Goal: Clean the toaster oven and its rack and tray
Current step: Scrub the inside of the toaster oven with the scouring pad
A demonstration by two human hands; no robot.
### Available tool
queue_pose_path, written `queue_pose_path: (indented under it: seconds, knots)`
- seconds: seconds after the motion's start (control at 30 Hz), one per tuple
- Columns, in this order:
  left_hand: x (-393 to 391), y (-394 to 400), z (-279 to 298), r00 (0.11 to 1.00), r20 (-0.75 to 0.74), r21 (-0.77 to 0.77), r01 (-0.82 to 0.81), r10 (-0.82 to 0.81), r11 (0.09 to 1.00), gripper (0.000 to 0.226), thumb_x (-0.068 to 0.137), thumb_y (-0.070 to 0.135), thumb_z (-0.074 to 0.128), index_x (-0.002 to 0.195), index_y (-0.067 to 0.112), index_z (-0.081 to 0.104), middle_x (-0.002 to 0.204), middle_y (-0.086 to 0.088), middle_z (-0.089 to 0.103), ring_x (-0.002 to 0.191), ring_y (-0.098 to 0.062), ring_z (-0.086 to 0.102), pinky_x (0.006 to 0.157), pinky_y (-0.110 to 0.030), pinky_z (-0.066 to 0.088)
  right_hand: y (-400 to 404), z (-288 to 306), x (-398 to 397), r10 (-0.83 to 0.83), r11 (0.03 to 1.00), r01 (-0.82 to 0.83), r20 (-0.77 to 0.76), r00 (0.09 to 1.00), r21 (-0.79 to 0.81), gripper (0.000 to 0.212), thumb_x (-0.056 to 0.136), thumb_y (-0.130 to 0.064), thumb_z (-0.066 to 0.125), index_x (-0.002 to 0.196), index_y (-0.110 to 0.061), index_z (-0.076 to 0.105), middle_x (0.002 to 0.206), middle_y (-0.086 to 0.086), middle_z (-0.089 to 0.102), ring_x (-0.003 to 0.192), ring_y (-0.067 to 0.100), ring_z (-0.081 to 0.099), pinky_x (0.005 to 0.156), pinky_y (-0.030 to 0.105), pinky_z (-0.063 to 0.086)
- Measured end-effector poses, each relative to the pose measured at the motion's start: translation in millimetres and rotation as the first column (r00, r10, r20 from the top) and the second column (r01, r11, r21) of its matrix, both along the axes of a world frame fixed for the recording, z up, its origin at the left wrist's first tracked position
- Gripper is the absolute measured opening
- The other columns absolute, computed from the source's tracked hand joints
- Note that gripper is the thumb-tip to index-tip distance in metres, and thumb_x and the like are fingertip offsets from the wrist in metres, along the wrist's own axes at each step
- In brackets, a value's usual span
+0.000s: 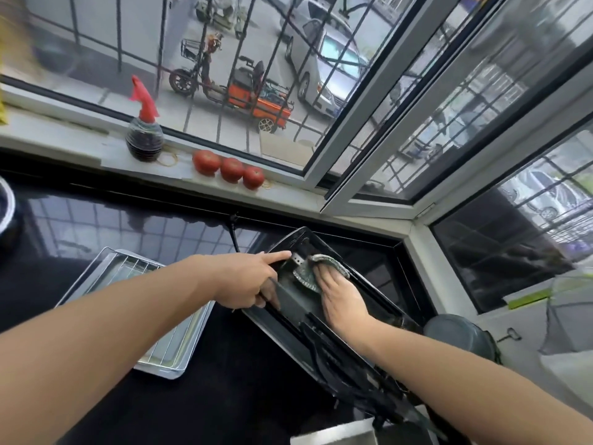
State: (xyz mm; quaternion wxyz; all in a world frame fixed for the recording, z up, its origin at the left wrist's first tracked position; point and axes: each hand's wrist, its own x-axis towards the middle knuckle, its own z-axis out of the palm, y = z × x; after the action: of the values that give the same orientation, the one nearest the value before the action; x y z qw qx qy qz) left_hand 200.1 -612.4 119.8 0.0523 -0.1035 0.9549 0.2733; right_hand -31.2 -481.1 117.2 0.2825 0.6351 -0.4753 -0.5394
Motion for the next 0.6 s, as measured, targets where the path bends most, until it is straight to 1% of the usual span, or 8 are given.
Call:
queue_pose_path:
  seconds: [0.07,0.13,0.2,0.33,0.43,0.5,0.57,0.6]
  knots:
    - [0,0,3,1.0,-0.009,0.017,-0.008,0.008,1.0,0.032,0.104,0.022,0.058,0.132,0.032,0.069,0.145,0.021,0.054,0.149,0.008,-0.021,0.125,-0.033,0.022,34,7,-14,-0.276,0.961,0.274,0.111,0.955,0.037,0.057,0.105,-0.033,0.027,0.152,-0.002,0.03,0.16,0.024,0.017,0.146,0.04,0.012,0.119,0.052,0.011]
    - [-1,0,5,1.0,-0.015,0.028,-0.012,0.013,1.0,0.028,0.104,0.022,0.059,0.128,0.028,0.072,0.146,0.02,0.054,0.145,0.011,-0.022,0.125,-0.032,0.022,59,25,-15,-0.564,0.825,0.552,0.217,0.796,0.12,0.049,0.104,-0.027,0.029,0.144,-0.004,0.045,0.15,0.021,0.035,0.138,0.035,0.028,0.112,0.046,0.027]
    - [-1,0,5,1.0,-0.004,0.03,-0.001,0.001,1.0,0.025,0.104,0.023,0.059,0.124,0.027,0.074,0.148,0.019,0.053,0.147,0.009,-0.023,0.126,-0.035,0.021,68,33,-14,-0.647,0.755,0.644,0.293,0.704,0.123,0.045,0.102,-0.021,0.03,0.139,-0.002,0.048,0.144,0.021,0.042,0.132,0.033,0.035,0.109,0.044,0.03]
    - [-2,1,6,1.0,0.019,0.035,0.002,-0.003,0.999,0.026,0.104,0.023,0.058,0.124,0.029,0.074,0.152,0.018,0.05,0.152,0.003,-0.021,0.127,-0.037,0.019,53,22,-1,-0.653,0.733,0.673,0.374,0.658,0.096,0.046,0.102,-0.021,0.026,0.135,-0.002,0.051,0.142,0.019,0.042,0.131,0.031,0.035,0.107,0.042,0.031]
    - [-5,1,7,1.0,0.015,0.01,0.013,-0.013,1.0,0.03,0.105,0.022,0.056,0.13,0.028,0.071,0.147,0.019,0.055,0.152,0.002,-0.021,0.128,-0.038,0.018,31,8,-1,-0.36,0.863,0.501,0.615,0.702,-0.067,0.06,0.091,-0.021,0.014,0.113,0.007,0.061,0.129,0.028,0.051,0.116,0.031,0.044,0.094,0.049,0.047]
    - [-4,1,6,1.0,0.006,0.006,0.029,-0.029,1.0,0.032,0.105,0.021,0.055,0.133,0.028,0.069,0.146,0.017,0.056,0.151,0.003,-0.022,0.128,-0.034,0.011,17,2,-7,-0.295,0.922,0.388,0.621,0.726,-0.015,0.063,0.089,-0.024,0.015,0.134,0.001,0.051,0.151,0.027,0.033,0.129,0.034,0.042,0.104,0.047,0.041]
    - [-4,2,1,0.997,-0.024,-0.031,0.069,-0.07,0.997,0.033,0.106,0.022,0.054,0.135,0.027,0.068,0.146,0.014,0.056,0.153,0.001,-0.017,0.124,-0.02,-0.009,8,4,-11,-0.25,0.959,0.28,0.626,0.738,0.052,0.064,0.092,-0.024,0.029,0.153,-0.008,0.027,0.163,0.02,0.007,0.143,0.033,0.028,0.116,0.043,0.027]
    - [-3,2,-1,0.996,-0.034,-0.066,0.082,-0.084,0.994,0.034,0.107,0.023,0.053,0.137,0.026,0.067,0.147,0.012,0.056,0.155,-0.003,-0.012,0.114,-0.01,-0.02,6,7,-11,-0.265,0.958,0.272,0.616,0.742,0.085,0.068,0.092,-0.022,0.033,0.157,-0.009,0.015,0.164,0.017,-0.004,0.148,0.03,0.019,0.119,0.042,0.02]
